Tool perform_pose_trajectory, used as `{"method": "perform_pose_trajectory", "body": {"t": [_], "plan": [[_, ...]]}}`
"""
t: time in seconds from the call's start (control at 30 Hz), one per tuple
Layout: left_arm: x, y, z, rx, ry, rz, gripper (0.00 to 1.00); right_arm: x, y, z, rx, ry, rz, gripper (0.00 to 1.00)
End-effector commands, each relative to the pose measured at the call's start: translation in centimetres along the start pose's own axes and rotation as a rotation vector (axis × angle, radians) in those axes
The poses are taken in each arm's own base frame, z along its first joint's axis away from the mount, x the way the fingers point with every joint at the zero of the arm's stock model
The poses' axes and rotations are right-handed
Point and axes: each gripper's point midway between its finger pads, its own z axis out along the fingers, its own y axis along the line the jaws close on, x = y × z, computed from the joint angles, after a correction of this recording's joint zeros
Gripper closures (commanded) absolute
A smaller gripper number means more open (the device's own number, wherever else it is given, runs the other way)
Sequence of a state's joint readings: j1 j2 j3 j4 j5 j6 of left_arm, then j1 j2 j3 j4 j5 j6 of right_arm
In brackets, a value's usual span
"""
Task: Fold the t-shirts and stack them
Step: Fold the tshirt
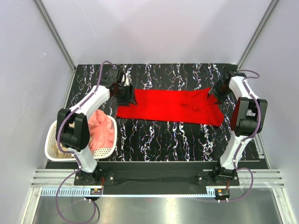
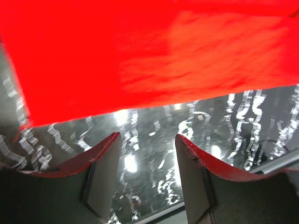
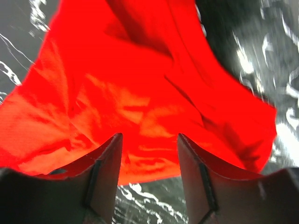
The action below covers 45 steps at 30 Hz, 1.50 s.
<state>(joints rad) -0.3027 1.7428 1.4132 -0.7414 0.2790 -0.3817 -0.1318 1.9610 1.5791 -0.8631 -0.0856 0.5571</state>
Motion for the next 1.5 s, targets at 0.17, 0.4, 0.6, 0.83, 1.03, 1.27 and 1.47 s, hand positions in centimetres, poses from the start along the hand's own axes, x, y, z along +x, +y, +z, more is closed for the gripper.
{"method": "perform_pose_trajectory", "body": {"t": [0.17,0.4,0.6,0.83,1.03,1.27,1.47], "plan": [[-3.1,-14.3,2.0,0.406,-0.186,0.125,0.45,-4.4,1.8,2.3,-0.077,-0.076,-0.115,0.45],[-2.9,-22.1,5.6,0.557,-0.27,0.058,0.47,-6.4,3.6,1.5,-0.195,-0.128,-0.144,0.44],[-2.5,-25.8,11.0,0.55,-0.298,-0.065,0.44,-6.7,2.8,1.1,-0.174,-0.151,-0.148,0.43],[-4.3,-27.7,14.0,0.61,-0.318,-0.287,0.45,-6.2,1.9,0.7,-0.153,-0.174,-0.177,0.44],[-5.0,-27.8,16.3,0.539,-0.272,-0.462,0.53,-5.9,1.8,1.1,-0.165,-0.17,-0.182,0.44],[-3.3,-28.5,17.3,0.475,-0.202,-0.595,0.55,-6.5,1.5,1.7,-0.142,-0.174,-0.217,0.45],[-4.0,-29.2,14.2,0.448,-0.289,-0.33,0.55,-4.3,3.9,0.8,-0.309,-0.117,-0.235,0.45]]}}
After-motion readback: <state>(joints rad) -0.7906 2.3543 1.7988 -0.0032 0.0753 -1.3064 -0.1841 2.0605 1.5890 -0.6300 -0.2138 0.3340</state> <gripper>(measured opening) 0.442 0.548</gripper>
